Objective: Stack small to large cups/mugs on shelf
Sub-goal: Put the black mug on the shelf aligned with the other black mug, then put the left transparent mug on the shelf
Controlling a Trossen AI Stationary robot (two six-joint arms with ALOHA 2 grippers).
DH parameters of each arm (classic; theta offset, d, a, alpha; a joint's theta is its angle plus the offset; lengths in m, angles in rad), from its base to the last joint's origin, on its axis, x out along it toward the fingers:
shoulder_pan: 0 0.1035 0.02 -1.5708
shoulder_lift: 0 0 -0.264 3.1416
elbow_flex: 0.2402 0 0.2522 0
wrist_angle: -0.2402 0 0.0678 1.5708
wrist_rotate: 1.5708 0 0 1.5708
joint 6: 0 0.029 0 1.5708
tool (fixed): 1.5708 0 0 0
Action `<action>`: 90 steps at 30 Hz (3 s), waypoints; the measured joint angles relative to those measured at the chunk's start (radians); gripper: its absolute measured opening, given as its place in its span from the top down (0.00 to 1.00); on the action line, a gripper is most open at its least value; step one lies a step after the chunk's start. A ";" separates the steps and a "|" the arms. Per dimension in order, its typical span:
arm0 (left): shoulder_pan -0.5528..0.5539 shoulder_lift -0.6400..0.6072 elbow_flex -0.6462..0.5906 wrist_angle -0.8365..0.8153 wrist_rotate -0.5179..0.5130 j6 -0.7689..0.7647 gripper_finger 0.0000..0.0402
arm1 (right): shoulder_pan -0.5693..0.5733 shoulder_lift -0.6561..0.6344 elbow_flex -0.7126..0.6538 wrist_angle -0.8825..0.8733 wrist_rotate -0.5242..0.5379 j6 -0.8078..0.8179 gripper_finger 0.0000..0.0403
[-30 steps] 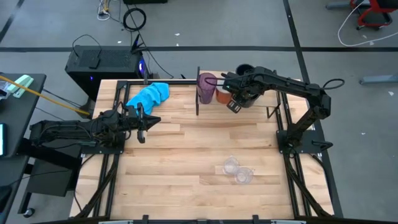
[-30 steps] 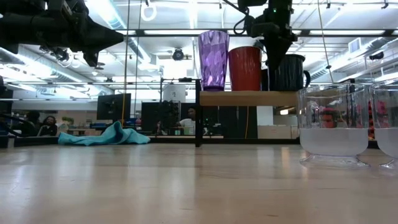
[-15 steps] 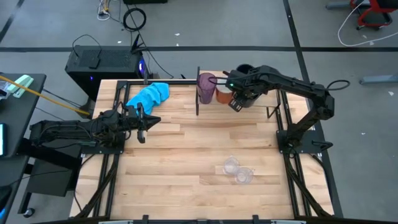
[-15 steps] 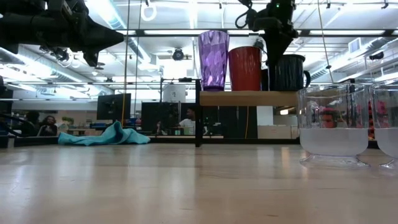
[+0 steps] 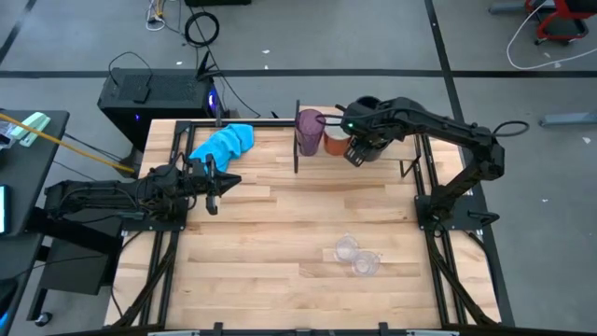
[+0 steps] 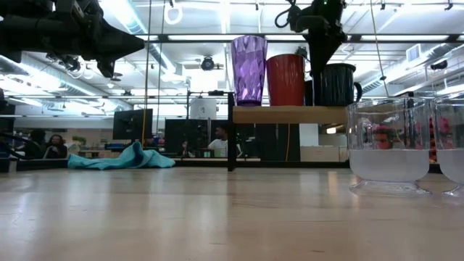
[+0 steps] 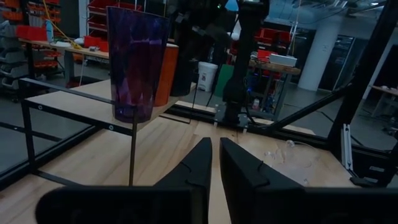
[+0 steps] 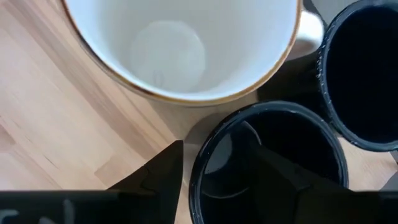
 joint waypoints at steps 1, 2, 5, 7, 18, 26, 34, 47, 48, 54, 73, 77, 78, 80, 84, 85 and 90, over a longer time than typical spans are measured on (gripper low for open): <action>0.000 0.000 0.000 0.000 0.000 0.000 0.90 | 0.000 -0.007 0.000 0.004 0.000 0.001 0.57; 0.000 0.000 0.000 -0.001 0.000 0.000 0.90 | 0.000 -0.011 0.000 0.004 0.000 0.002 0.57; 0.000 0.000 0.000 -0.001 0.000 0.000 0.92 | 0.000 -0.032 0.001 0.014 0.000 0.002 0.56; 0.000 0.000 0.000 -0.001 0.000 0.001 0.92 | 0.000 -0.046 0.001 0.020 0.000 0.007 0.56; 0.000 0.000 0.000 -0.001 0.000 0.000 0.91 | 0.038 -0.134 0.001 0.026 -0.050 0.054 0.57; 0.000 0.000 0.000 -0.001 0.000 0.001 0.91 | 0.146 -0.147 -0.019 -0.070 -0.163 0.198 0.60; 0.000 0.000 0.000 -0.001 0.000 0.000 0.93 | 0.205 -0.151 -0.138 -0.161 -0.110 0.346 0.62; 0.000 0.000 0.000 -0.003 0.000 -0.026 0.91 | 0.117 -0.157 -0.233 -0.119 0.065 0.381 0.63; 0.000 0.000 0.000 -0.003 0.000 -0.025 0.91 | 0.112 -0.157 -0.233 -0.117 0.076 0.381 0.63; 0.000 0.000 0.000 -0.003 0.000 -0.025 0.93 | 0.088 -0.157 -0.233 -0.072 0.081 0.364 0.63; 0.000 0.000 0.000 -0.003 0.000 -0.025 0.92 | 0.083 -0.157 -0.233 -0.046 0.075 0.362 0.63; 0.000 0.000 0.000 -0.003 0.000 -0.026 0.93 | 0.085 -0.164 -0.233 -0.051 0.057 0.365 0.63; 0.000 0.000 0.000 -0.003 0.000 -0.026 0.93 | 0.085 -0.168 -0.233 -0.053 0.054 0.366 0.63; 0.000 0.000 0.000 -0.003 0.000 -0.026 0.92 | 0.085 -0.175 -0.233 -0.054 0.051 0.367 0.63; 0.000 0.000 0.000 -0.003 0.000 -0.025 0.90 | 0.086 -0.190 -0.215 -0.054 0.040 0.367 0.63; 0.000 0.000 0.000 -0.003 0.000 -0.025 0.90 | 0.086 -0.194 -0.211 -0.054 0.040 0.367 0.63; 0.000 0.000 0.000 -0.003 0.000 -0.024 0.91 | 0.111 -0.199 -0.210 -0.045 -0.025 0.362 0.63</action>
